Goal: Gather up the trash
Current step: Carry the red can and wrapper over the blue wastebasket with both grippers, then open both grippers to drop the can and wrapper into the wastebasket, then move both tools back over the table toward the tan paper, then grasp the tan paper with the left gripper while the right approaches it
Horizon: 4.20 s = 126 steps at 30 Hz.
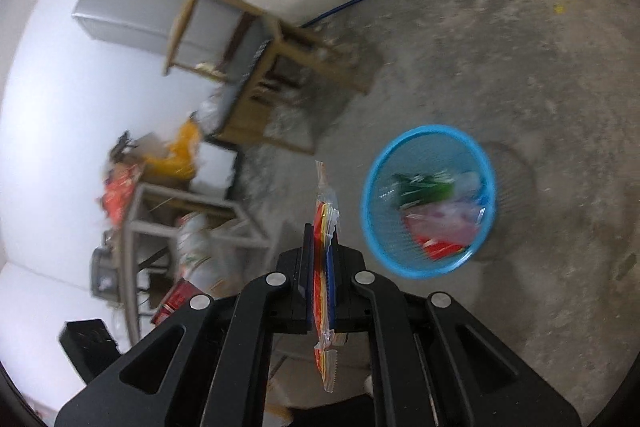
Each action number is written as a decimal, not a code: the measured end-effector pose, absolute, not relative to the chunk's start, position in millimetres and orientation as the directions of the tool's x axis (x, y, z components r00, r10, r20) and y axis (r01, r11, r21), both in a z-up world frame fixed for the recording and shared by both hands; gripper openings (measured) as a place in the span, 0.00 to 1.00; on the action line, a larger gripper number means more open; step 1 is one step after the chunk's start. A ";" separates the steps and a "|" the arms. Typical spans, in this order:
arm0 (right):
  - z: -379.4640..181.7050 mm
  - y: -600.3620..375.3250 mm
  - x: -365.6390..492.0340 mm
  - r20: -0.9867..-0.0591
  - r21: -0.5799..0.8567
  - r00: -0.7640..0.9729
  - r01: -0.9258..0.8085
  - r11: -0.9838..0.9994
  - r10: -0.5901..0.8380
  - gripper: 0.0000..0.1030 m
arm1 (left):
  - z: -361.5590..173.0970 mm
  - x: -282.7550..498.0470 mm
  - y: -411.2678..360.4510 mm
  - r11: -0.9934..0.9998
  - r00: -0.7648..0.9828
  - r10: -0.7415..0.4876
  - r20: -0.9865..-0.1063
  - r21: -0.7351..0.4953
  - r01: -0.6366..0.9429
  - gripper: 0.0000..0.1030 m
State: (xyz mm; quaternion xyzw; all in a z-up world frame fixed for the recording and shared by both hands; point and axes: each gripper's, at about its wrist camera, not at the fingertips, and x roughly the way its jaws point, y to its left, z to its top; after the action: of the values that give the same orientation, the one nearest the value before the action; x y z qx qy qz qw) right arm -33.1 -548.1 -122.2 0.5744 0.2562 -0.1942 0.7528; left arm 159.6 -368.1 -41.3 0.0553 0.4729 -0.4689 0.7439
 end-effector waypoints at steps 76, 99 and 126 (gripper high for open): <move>-47.3 -140.7 213.7 -0.807 0.400 0.485 0.030 0.916 0.337 0.13 | -42.1 80.5 61.7 0.857 0.648 -0.505 -0.570 -0.238 0.458 0.86; -88.7 -63.1 190.8 -0.749 0.638 0.128 -0.122 0.760 0.650 0.09 | -69.0 86.2 48.4 0.805 0.516 -0.552 -0.655 -0.256 0.536 0.79; -105.0 -78.1 192.7 -0.640 0.756 0.111 -0.085 0.649 0.761 0.07 | -49.9 83.5 29.6 0.766 0.535 -0.550 -0.641 -0.132 0.630 0.77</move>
State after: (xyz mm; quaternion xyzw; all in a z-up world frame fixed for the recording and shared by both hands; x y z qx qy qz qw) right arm 192.7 -78.1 -105.0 0.2854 0.5916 0.3070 0.6887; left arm 83.5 29.6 -49.9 0.0574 0.3445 -0.3375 0.8742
